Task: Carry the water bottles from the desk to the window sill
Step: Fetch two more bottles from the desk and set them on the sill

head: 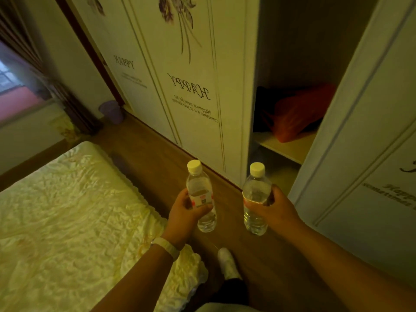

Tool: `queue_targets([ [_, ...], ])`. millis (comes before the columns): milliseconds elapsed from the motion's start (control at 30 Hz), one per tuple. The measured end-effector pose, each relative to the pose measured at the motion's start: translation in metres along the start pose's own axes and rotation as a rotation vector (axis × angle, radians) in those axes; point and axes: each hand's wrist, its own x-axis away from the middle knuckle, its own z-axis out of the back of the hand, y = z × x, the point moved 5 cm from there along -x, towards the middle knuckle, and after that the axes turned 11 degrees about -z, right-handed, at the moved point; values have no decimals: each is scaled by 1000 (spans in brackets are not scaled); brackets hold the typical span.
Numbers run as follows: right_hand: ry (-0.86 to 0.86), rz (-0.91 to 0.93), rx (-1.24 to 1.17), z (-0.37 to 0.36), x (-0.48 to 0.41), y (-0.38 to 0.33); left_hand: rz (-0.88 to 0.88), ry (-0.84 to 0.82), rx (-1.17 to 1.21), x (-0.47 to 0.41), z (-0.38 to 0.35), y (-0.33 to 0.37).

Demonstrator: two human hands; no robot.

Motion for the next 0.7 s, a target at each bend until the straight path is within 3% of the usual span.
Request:
queue_targets([
  [367,-119,7,32,-33,-133,-81,48,92,137,-143,8,-11],
  [700,-210,164,82,-107,-215,-185,-17,244,156,-239,80,15],
])
